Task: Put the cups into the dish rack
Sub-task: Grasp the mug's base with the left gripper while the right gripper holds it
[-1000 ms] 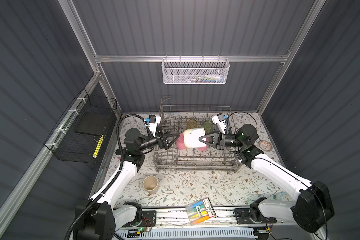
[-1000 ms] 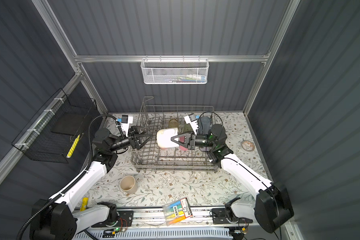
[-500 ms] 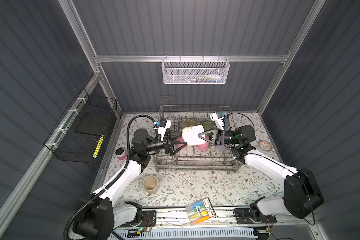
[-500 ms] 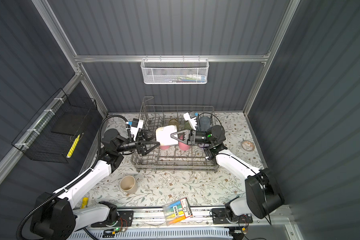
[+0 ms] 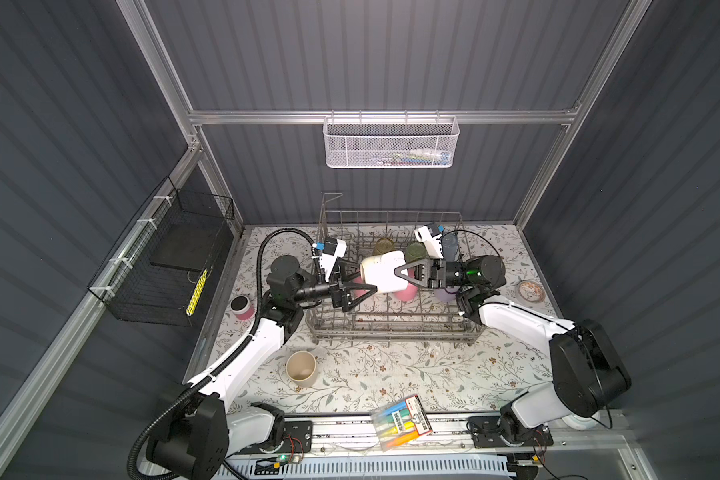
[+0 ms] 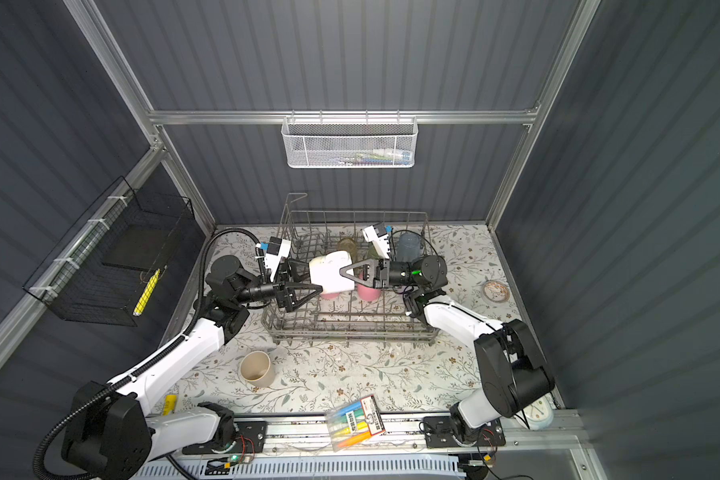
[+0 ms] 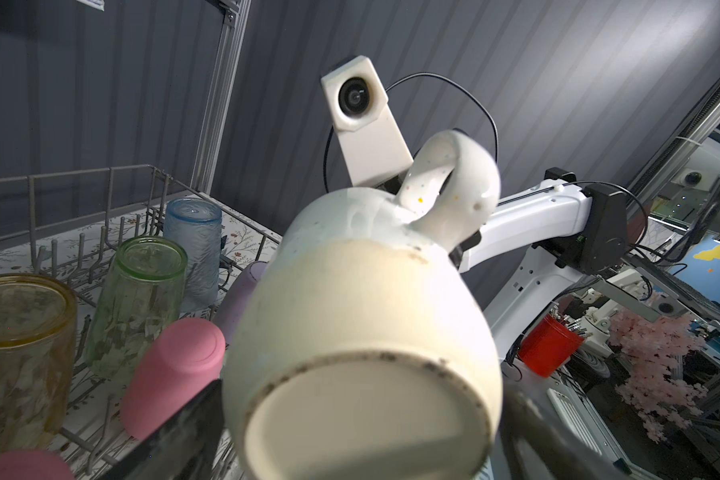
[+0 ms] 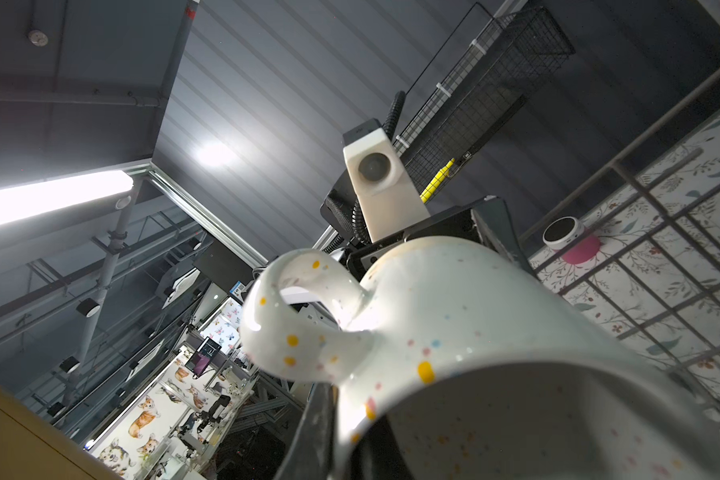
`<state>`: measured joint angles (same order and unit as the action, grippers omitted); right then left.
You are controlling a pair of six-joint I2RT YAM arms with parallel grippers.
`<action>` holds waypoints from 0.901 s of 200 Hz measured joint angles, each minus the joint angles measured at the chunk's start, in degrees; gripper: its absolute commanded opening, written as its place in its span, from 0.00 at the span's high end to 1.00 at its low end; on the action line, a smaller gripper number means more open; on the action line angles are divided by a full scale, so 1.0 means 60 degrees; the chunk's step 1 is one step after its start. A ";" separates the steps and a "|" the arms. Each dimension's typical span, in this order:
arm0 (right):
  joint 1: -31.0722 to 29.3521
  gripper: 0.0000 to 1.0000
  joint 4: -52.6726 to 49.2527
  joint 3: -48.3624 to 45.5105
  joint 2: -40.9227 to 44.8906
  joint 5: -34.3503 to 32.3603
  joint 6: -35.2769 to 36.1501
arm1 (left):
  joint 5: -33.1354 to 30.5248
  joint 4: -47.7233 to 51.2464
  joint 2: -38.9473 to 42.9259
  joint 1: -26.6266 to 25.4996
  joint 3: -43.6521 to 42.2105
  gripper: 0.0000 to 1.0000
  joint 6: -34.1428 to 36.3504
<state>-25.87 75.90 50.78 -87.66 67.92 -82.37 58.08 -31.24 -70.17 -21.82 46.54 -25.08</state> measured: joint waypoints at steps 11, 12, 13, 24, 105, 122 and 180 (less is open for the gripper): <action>0.0000 1.00 0.0073 0.0000 -0.0007 0.0047 -0.0106 | -0.0026 0.0066 -0.0007 0.0000 0.0047 0.00 0.0051; 0.0000 1.00 0.0087 0.0000 -0.0007 0.0051 -0.0117 | -0.0029 0.0069 -0.0007 0.0000 0.0055 0.00 0.0058; 0.0000 1.00 0.0095 0.0000 -0.0007 0.0055 -0.0120 | -0.0033 0.0080 -0.0007 0.0000 0.0058 0.00 0.0076; -0.0007 1.00 0.0219 0.0000 -0.0004 0.0087 -0.0189 | -0.0029 0.0117 -0.0007 0.0000 0.0073 0.00 0.0127; -0.0157 1.00 0.0415 0.0022 -0.0113 0.0157 -0.0386 | 0.0084 0.0270 -0.0328 -0.0255 0.0342 0.00 0.0262; -0.0288 1.00 0.0426 0.0095 -0.0277 0.0157 -0.0412 | 0.0080 0.0266 -0.0357 -0.0288 0.0346 0.00 0.0262; -0.0517 1.00 0.0423 0.0127 -0.0488 0.0157 -0.0448 | 0.0087 0.0197 -0.0412 -0.0317 0.0346 0.03 0.0251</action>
<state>-28.97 78.43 51.55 -90.59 68.86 -85.06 58.61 -30.06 -72.64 -23.73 48.62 -23.57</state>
